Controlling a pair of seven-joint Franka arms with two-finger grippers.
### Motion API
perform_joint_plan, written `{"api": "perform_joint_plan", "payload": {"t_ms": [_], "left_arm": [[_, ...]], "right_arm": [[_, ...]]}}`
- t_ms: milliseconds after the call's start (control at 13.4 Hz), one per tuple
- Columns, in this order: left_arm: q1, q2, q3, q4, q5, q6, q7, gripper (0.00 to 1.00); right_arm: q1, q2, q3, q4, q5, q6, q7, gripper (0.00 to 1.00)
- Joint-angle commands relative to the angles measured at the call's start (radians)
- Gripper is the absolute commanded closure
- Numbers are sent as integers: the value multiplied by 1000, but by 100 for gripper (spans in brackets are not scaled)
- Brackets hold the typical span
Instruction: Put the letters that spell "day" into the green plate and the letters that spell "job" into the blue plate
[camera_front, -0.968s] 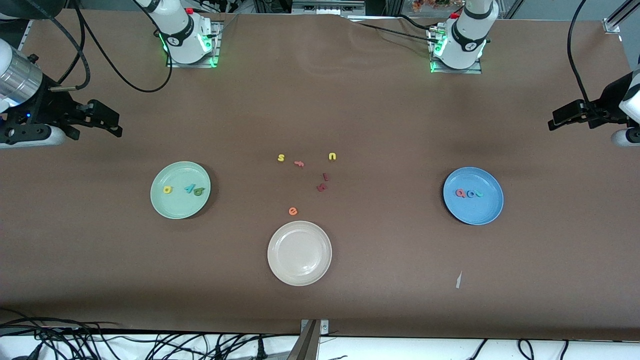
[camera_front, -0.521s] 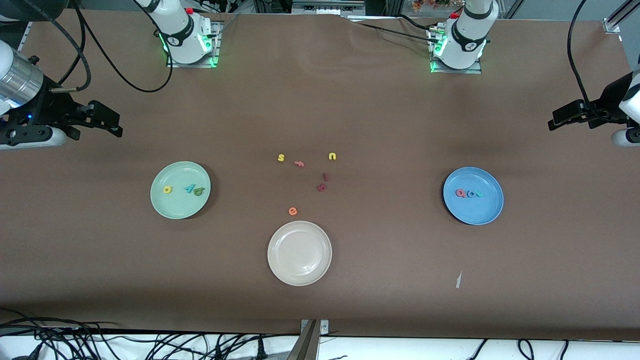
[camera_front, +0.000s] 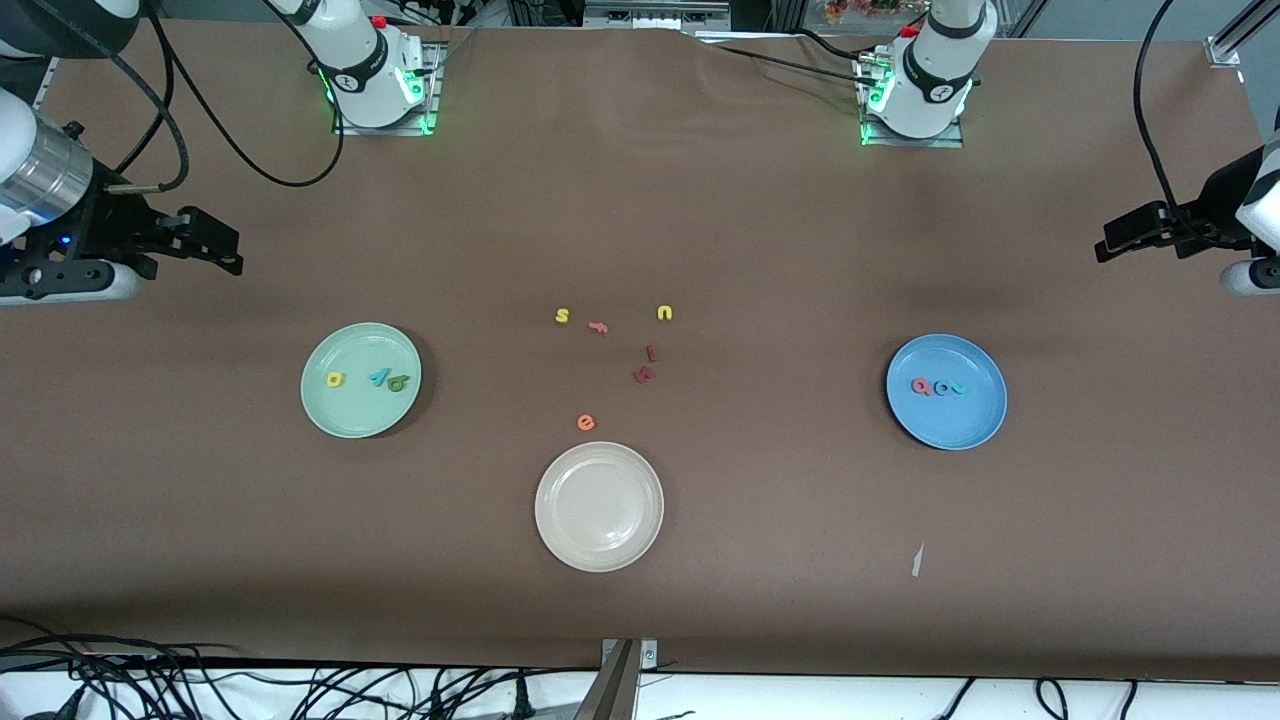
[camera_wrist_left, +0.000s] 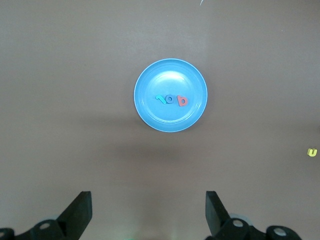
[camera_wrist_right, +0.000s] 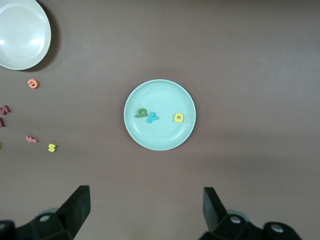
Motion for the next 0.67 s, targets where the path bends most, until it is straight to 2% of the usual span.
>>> {"api": "perform_joint_plan", "payload": {"t_ms": [0,596], "left_arm": [[2,1,-2,5,4,2,19,0],[2,4,-2,5,4,2,19,0]], "right_arm": [[-14,-4,14,-4,-13,-26,-40,0],[-14,1,15,-1,-13,-61,-45,0]]}}
